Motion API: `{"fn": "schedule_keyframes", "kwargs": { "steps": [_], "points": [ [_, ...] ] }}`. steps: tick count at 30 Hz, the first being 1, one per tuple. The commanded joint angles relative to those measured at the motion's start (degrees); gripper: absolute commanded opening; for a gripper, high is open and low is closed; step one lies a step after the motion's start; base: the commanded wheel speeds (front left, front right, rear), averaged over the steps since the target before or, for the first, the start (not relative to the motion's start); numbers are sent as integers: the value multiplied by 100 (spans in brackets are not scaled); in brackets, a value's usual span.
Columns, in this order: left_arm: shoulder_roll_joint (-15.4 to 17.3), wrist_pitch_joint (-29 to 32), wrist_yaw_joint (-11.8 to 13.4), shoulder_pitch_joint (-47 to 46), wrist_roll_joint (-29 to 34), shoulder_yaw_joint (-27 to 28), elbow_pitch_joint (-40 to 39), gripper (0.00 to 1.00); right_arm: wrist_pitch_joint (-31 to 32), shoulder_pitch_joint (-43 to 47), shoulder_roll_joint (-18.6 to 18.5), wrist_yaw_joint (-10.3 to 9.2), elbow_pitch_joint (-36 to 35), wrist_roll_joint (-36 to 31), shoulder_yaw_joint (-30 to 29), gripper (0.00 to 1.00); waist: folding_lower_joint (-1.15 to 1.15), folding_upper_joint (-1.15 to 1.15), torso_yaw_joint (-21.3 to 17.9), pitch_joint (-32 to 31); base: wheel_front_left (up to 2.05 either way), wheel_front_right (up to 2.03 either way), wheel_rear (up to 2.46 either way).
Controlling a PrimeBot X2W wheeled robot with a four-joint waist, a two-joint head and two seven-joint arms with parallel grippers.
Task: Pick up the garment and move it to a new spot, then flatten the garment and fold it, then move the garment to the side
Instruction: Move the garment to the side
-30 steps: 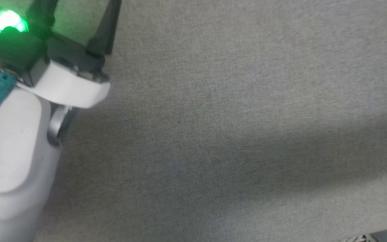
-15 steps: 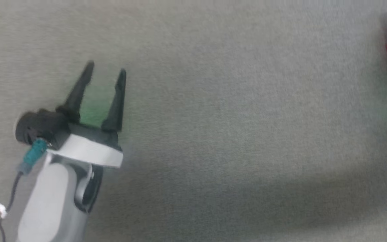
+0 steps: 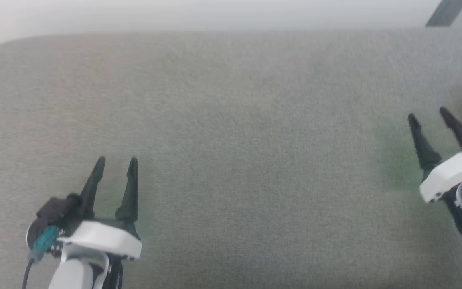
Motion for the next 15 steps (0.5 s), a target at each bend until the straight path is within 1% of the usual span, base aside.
{"fn": "schedule_keyframes", "kwargs": {
  "steps": [1,8,15],
  "points": [
    [-34,-16,-9,99,14,18,-16,100,-44,117,25,-9,-36,12,-25,100,0,0,158,-236,0,0,0],
    [-20,-16,-9,523,53,202,-176,100,-48,781,328,-9,-732,-89,-467,100,0,0,153,-476,0,0,0],
    [-20,-16,-9,856,110,369,-447,100,-50,1416,497,-9,-1322,-267,-813,100,0,0,32,-666,0,0,0]
  ]
}}
